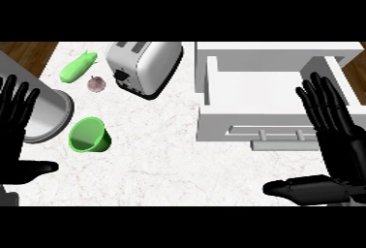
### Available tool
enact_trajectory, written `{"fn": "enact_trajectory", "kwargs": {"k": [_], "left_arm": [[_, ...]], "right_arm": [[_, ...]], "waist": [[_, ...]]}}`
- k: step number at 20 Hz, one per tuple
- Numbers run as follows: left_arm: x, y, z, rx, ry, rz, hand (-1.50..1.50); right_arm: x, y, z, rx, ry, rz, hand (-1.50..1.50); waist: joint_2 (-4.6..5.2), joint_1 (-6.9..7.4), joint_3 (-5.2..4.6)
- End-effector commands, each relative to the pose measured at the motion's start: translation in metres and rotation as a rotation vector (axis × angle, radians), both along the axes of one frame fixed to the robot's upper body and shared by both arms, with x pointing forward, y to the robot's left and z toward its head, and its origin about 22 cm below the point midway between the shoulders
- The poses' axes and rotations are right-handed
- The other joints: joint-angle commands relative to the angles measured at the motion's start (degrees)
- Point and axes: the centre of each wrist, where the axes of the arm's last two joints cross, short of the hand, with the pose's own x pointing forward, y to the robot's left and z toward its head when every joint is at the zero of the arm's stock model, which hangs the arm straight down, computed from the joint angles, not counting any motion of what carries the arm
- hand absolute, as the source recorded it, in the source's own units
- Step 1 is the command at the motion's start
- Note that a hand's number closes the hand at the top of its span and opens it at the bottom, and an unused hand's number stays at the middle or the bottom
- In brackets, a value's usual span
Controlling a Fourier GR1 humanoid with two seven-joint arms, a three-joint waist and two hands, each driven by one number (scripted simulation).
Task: Pick up the cup, place it into the drawer and close the drawer
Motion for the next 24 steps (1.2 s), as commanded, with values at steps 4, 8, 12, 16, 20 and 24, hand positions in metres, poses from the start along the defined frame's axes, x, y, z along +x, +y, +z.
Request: {"fn": "enact_trajectory", "kwargs": {"k": [4, 8, 12, 16, 20, 24], "left_arm": [[0.021, 0.015, -0.042, 0.021, 0.106, 0.041, -1.50], [0.022, 0.028, -0.069, 0.034, 0.141, 0.041, -1.50], [0.003, 0.039, -0.107, 0.037, 0.172, 0.096, -1.50], [0.003, 0.046, -0.120, 0.074, 0.212, 0.143, -1.50], [0.019, 0.041, -0.150, 0.052, 0.251, 0.119, -1.50], [0.002, 0.054, -0.181, 0.044, 0.258, 0.135, -1.50]], "right_arm": [[0.006, 0.001, 0.000, 0.003, -0.007, 0.016, -1.50], [0.030, 0.000, 0.003, -0.026, -0.010, 0.030, -1.50], [0.040, -0.021, 0.024, -0.010, -0.011, 0.028, -1.50], [0.048, -0.017, 0.028, -0.014, -0.028, 0.024, -1.50], [0.044, -0.017, 0.020, -0.012, -0.031, 0.007, -1.50], [0.040, 0.000, 0.026, -0.005, -0.027, 0.003, -1.50]], "waist": [[-0.06, -0.24, 0.06], [-0.03, -0.08, 0.05], [-0.02, -0.05, 0.05], [-0.05, 0.02, 0.05], [-0.03, -0.22, 0.04], [-0.01, -0.34, 0.02]]}}
